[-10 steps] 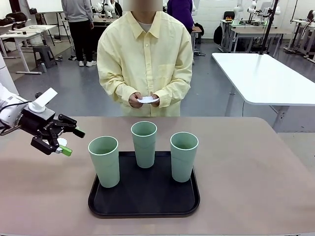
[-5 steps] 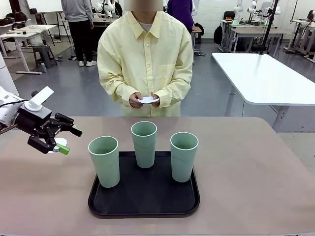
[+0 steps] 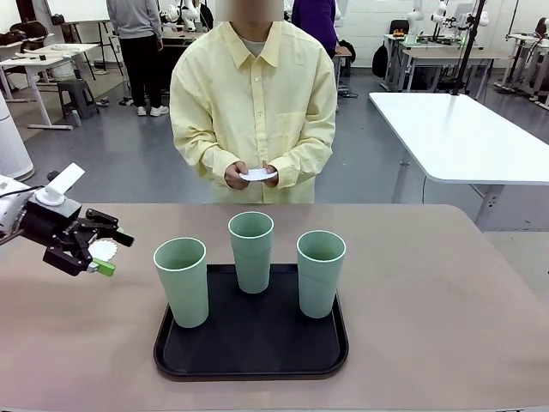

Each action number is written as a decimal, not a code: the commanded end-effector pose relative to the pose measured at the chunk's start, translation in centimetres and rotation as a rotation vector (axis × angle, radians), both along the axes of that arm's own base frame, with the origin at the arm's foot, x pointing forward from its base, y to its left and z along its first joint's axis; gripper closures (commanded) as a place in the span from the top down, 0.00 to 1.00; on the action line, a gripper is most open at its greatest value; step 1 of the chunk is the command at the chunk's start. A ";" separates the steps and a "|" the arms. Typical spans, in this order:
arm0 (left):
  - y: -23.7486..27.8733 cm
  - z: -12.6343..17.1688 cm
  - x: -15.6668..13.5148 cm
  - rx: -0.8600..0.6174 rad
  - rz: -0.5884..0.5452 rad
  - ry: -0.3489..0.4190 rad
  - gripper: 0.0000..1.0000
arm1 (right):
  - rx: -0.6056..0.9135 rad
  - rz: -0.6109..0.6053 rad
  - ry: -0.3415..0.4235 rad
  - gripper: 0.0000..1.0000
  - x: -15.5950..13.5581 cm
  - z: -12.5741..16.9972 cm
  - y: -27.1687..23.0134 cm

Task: Place coasters on the table and set cups on them.
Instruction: Pick up one Reusable plastic cup and place it on a coaster set by the human.

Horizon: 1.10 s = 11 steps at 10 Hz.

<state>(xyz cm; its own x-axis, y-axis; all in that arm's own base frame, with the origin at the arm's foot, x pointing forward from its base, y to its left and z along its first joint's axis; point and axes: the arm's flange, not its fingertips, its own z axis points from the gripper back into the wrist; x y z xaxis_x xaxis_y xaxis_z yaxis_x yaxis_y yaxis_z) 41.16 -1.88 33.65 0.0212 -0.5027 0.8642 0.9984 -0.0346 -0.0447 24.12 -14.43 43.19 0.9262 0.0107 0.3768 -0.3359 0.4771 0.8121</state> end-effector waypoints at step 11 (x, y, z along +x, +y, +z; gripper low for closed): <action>-3.8 -5.3 -0.6 -0.299 -0.170 -0.118 1.00 | 0.008 0.000 0.000 1.00 0.0 0.0 0.0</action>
